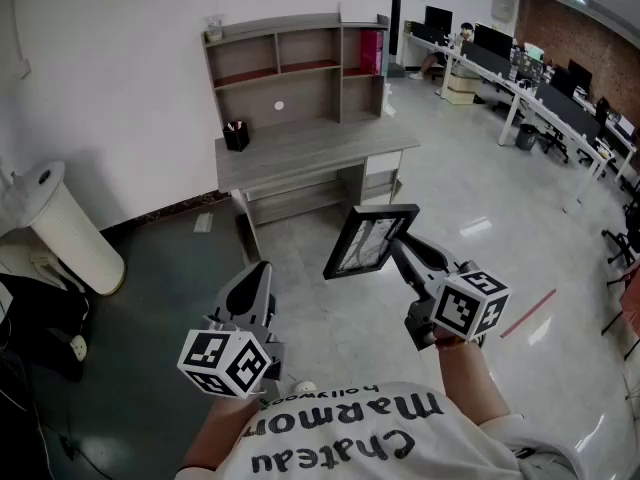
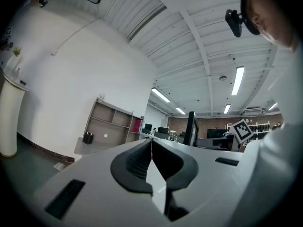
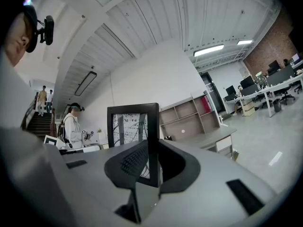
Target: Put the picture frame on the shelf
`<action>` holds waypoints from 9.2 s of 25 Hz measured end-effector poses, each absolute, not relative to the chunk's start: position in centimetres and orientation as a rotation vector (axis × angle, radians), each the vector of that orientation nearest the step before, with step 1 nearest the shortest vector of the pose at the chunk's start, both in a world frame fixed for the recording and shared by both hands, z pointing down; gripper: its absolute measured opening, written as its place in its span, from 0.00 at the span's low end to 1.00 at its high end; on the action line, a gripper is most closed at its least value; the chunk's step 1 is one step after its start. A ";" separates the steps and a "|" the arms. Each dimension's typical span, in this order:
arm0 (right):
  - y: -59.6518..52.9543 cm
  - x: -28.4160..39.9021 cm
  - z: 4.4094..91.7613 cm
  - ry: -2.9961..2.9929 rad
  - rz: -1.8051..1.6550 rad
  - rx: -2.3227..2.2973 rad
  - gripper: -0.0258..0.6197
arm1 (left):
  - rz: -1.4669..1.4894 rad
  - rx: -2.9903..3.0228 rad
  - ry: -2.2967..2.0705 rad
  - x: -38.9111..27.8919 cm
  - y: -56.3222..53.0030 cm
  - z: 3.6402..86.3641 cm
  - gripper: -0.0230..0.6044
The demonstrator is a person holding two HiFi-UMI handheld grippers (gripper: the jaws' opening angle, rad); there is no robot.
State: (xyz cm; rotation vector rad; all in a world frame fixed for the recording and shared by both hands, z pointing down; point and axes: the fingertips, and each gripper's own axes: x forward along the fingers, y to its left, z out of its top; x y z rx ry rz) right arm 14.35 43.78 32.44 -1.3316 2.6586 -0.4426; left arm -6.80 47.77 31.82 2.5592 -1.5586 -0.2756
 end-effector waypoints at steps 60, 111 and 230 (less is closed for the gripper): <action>14.2 7.2 32.3 2.571 -0.551 -1.372 0.16 | -0.280 2.537 -1.527 -15.7 19.1 31.4 0.06; -19.0 9.9 32.1 2.487 -0.616 -1.431 0.15 | -0.222 2.609 -1.339 -11.6 -16.5 30.7 0.06; -67.3 5.9 26.1 2.596 -0.187 -1.743 0.15 | -0.281 2.237 -1.810 -21.9 -40.1 33.9 0.07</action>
